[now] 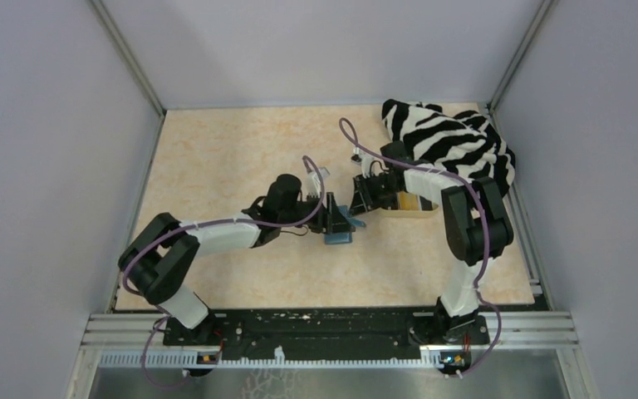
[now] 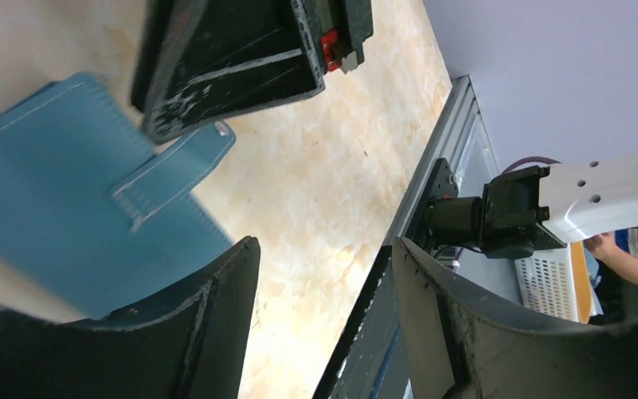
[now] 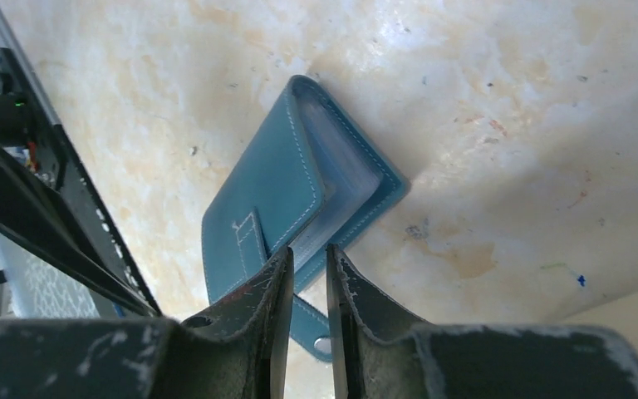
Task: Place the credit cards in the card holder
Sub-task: Close the card holder at the center of the board.
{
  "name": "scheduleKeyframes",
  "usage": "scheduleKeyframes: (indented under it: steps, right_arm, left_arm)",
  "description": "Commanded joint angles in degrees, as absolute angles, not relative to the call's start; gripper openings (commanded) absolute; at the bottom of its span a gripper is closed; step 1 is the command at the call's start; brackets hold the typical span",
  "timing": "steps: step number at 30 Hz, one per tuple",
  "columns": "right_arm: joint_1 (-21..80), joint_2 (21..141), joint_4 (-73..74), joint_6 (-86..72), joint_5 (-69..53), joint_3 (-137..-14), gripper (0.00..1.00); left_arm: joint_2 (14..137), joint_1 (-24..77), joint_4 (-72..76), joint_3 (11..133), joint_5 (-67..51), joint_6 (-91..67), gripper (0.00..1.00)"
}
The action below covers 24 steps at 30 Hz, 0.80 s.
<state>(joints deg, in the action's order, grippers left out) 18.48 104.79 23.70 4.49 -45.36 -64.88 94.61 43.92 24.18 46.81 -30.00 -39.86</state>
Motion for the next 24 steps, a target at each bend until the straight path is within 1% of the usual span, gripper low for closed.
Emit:
scheduleKeyframes:
  steps: [1,5,8,12,13,16,17,20,24]
  right_arm:
    - [19.01,105.32,24.46,5.75,-40.15,-66.95,0.21]
    - [18.99,105.31,25.15,6.36,-38.04,-67.24,0.21]
    - [18.99,105.66,25.44,6.63,-37.28,-67.4,0.21]
    - [19.0,105.32,26.08,7.38,-37.09,-67.92,0.21]
    - [19.02,104.78,26.05,7.57,-37.0,-67.93,0.21]
    - [18.67,102.01,25.66,8.81,-37.46,-67.72,0.21]
    - [18.37,100.59,25.1,9.26,-38.18,-67.35,0.21]
    - [17.98,96.07,22.15,10.45,-41.31,-65.38,0.22]
    - [18.4,93.12,18.09,10.77,-53.07,-62.05,0.23]
  left_arm:
    - [86.87,40.24,25.04,41.02,-26.44,-36.65,0.65]
    - [82.6,36.77,21.26,35.99,-20.38,-34.95,0.65]
    - [85.43,33.96,21.64,34.59,-24.28,-36.02,0.65]
    - [92.34,33.32,24.31,36.75,-30.06,-37.82,0.65]
    - [93.74,33.31,25.39,37.14,-30.65,-38.58,0.64]
    - [96.63,33.48,25.34,38.71,-30.42,-39.46,0.54]
    - [97.1,33.73,24.23,39.4,-29.05,-39.29,0.52]
    - [98.05,34.55,19.66,41.53,-25.36,-37.82,0.51]
    - [99.47,35.64,15.73,43.64,-22.2,-36.45,0.51]
